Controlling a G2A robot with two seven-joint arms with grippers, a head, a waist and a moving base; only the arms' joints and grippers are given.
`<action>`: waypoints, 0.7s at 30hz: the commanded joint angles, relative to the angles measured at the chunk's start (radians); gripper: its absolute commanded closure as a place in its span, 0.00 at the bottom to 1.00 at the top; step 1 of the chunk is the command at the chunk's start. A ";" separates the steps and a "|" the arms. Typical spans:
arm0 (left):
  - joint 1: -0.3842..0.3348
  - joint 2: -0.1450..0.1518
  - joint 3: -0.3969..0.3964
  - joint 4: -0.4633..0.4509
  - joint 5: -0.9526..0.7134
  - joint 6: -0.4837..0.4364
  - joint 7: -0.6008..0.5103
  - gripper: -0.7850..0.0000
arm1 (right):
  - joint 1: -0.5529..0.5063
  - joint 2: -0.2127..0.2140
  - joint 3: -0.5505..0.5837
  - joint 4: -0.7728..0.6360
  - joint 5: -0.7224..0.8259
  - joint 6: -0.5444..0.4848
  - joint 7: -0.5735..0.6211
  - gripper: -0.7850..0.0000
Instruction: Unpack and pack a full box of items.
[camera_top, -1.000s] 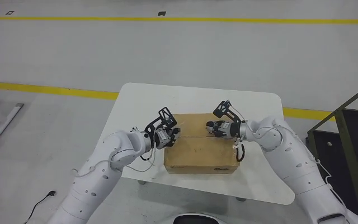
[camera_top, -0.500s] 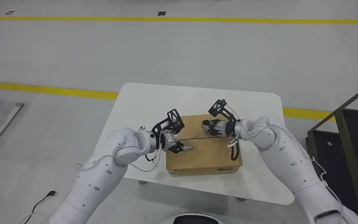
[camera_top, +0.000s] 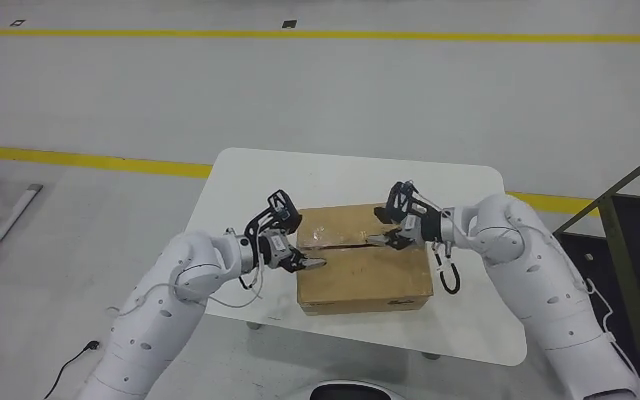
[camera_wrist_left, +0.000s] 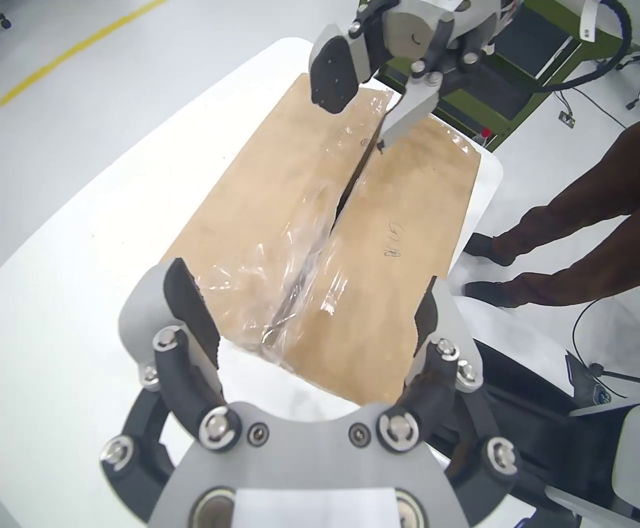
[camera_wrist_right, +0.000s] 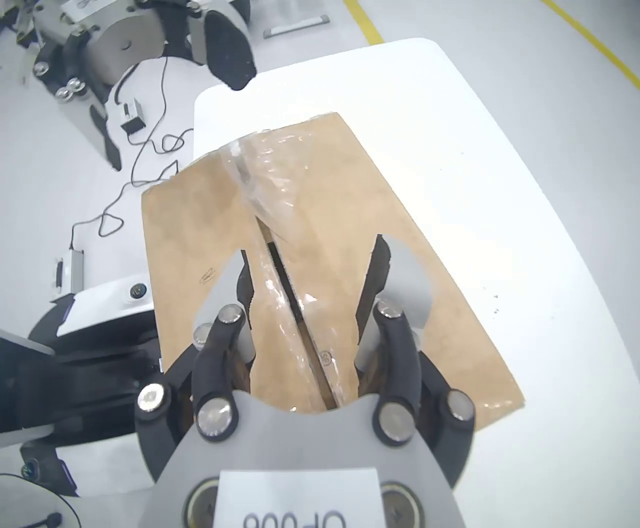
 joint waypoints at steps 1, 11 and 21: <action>0.020 0.006 -0.019 -0.007 -0.008 0.004 -0.005 0.00 | -0.003 0.003 -0.012 -0.021 -0.007 -0.023 0.014 0.29; 0.063 0.020 -0.048 -0.013 -0.022 0.019 -0.025 0.00 | 0.063 -0.014 -0.135 0.001 -0.037 -0.018 0.052 0.40; 0.048 0.019 -0.001 0.012 -0.040 0.035 -0.069 0.00 | 0.163 -0.052 -0.256 0.090 -0.091 0.021 0.011 1.00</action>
